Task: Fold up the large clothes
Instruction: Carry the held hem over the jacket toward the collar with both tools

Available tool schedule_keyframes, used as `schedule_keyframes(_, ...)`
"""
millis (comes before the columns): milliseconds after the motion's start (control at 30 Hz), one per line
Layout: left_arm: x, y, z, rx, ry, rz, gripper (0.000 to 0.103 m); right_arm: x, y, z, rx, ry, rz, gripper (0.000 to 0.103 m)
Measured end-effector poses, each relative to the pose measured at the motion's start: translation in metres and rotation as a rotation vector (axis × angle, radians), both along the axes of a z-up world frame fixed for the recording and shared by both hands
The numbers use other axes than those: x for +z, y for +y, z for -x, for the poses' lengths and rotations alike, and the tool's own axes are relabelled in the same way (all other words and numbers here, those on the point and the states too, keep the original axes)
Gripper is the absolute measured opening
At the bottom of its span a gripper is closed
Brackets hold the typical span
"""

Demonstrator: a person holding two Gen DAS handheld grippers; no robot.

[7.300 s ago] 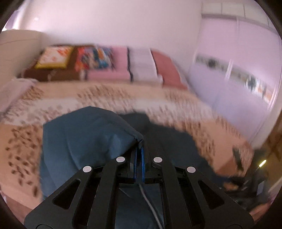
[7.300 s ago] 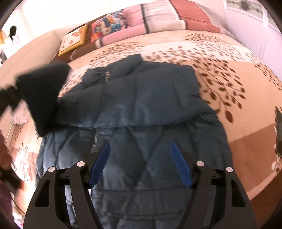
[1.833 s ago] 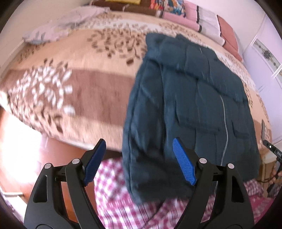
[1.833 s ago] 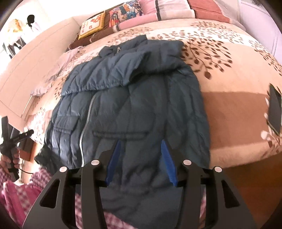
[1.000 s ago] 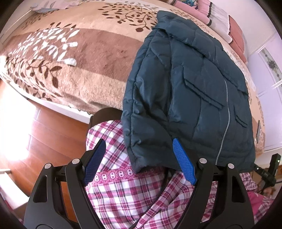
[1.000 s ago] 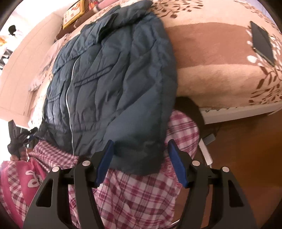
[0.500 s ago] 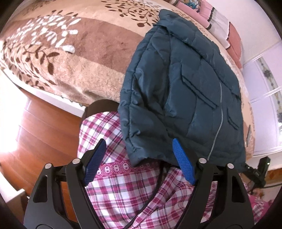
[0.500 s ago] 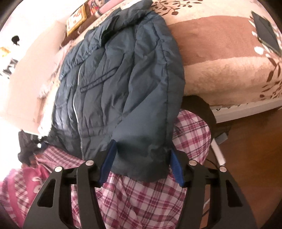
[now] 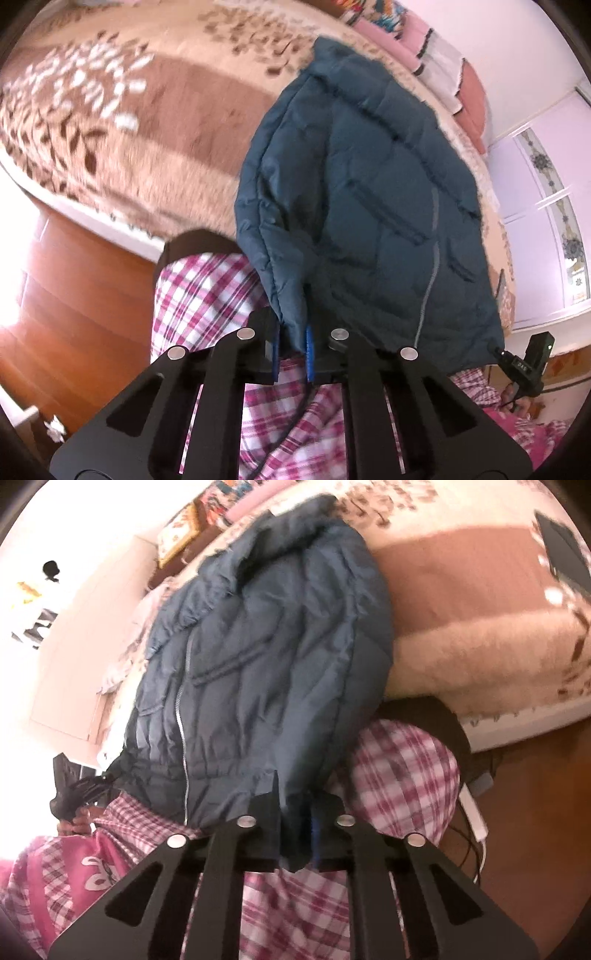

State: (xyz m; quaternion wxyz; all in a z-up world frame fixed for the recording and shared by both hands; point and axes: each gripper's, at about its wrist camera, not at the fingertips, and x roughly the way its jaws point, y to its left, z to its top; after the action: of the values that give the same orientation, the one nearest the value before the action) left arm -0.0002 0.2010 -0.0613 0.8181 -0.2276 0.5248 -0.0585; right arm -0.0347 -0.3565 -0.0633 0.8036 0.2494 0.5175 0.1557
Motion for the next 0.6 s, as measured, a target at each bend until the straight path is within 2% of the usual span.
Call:
schedule_keyframes(200,0.062,0.002,-0.003,-0.006,-0.172,-0.002,0.009,0.047,-0.015,-0.006,-0.048,-0.132,-0.062,0.01)
schedule_keyframes(333,0.094,0.004,0.005,-0.017,-0.257,-0.002,0.009,0.072,-0.023,-0.005,-0.075,-0.197,-0.089,0.01)
schedule_keyframes(433,0.106,0.007,0.013,-0.024,-0.282,-0.012,0.009,0.08,-0.026,0.001,-0.084,-0.214,-0.077,0.01)
schedule_keyframes(600,0.101,0.013,0.033,-0.044,-0.253,-0.035,0.009,0.076,-0.028,0.015,-0.09,-0.194,-0.066,0.01)
